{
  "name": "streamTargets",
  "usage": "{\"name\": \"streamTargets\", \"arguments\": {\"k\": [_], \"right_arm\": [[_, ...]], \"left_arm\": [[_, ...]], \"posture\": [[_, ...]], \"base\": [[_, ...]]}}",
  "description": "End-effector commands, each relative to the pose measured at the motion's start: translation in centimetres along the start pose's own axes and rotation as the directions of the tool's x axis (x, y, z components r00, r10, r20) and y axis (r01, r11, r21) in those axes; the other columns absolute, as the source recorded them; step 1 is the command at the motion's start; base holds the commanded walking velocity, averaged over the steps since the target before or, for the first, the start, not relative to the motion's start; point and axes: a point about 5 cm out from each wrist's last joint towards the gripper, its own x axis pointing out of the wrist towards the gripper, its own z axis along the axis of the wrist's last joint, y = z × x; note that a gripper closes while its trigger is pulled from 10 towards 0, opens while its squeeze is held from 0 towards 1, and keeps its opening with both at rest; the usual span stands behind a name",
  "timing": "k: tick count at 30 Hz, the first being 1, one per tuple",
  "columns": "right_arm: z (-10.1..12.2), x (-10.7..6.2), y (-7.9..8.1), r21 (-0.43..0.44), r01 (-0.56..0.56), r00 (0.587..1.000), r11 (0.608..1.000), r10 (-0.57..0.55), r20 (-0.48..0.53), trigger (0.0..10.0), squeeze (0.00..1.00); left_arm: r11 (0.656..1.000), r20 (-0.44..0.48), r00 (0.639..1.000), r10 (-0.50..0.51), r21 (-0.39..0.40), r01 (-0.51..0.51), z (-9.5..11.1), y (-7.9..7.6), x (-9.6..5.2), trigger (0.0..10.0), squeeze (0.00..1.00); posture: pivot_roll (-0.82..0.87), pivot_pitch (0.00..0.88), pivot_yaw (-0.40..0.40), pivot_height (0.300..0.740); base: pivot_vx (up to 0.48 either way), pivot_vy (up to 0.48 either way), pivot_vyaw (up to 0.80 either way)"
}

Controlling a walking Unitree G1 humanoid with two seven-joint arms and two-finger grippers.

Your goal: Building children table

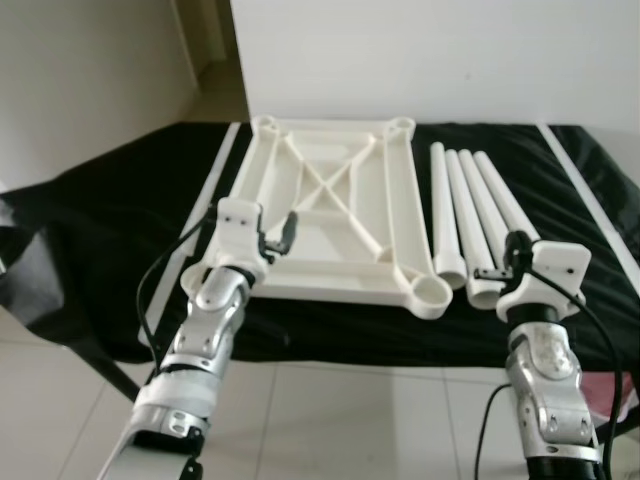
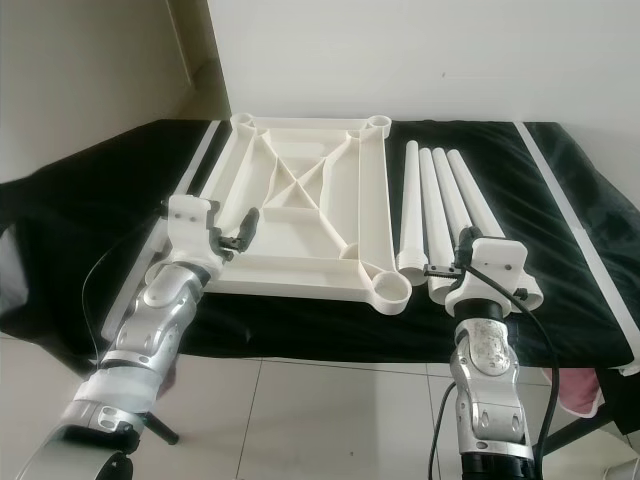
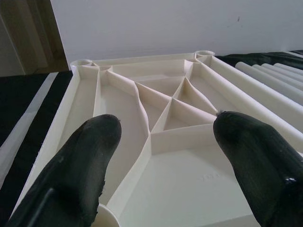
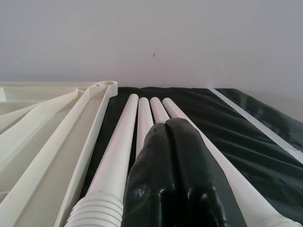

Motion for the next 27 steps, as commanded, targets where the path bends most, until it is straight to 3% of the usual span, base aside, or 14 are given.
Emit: {"name": "streamTargets", "arguments": {"k": [1,20,24,25,27], "right_arm": [[0.1,0.1,0.2,0.005,0.0,1.0,1.0,0.0,0.009,10.0,0.0],[-0.1,-0.1,0.2,0.001,-0.002,1.0,1.0,0.002,-0.005,10.0,0.0],[-0.1,-0.2,0.2,0.004,0.005,1.0,1.0,-0.005,-0.008,10.0,0.0],[-0.2,-0.3,0.2,0.005,0.007,1.0,1.0,-0.007,-0.009,10.0,0.0],[-0.2,-0.4,0.3,0.008,0.009,1.0,1.0,-0.009,-0.01,10.0,0.0]], "left_arm": [[0.997,-0.023,0.997,-0.073,-0.004,0.072,-0.3,-0.3,0.0,10.0,0.0],[0.988,-0.041,0.989,-0.143,0.045,0.145,-1.0,-0.9,-0.9,10.0,0.0],[0.978,-0.013,0.979,-0.204,-0.038,0.203,-0.8,-1.0,-1.2,10.0,0.0],[0.98,0.0,0.98,-0.197,-0.044,0.196,-0.7,-0.8,-1.2,10.0,1.0],[0.984,-0.003,0.985,-0.173,-0.038,0.173,-0.6,-0.5,-1.1,10.0,1.0]], "posture": [[-0.04,0.0,0.056,0.74],[-0.03,0.0,0.056,0.74],[-0.03,0.0,0.057,0.74],[-0.03,0.0,0.061,0.74],[-0.03,0.0,0.063,0.74]], "base": [[0.0,0.0,0.0],[0.0,0.0,0.0],[0.0,0.0,0.0],[0.0,0.0,0.0],[0.0,0.0,0.0]]}}
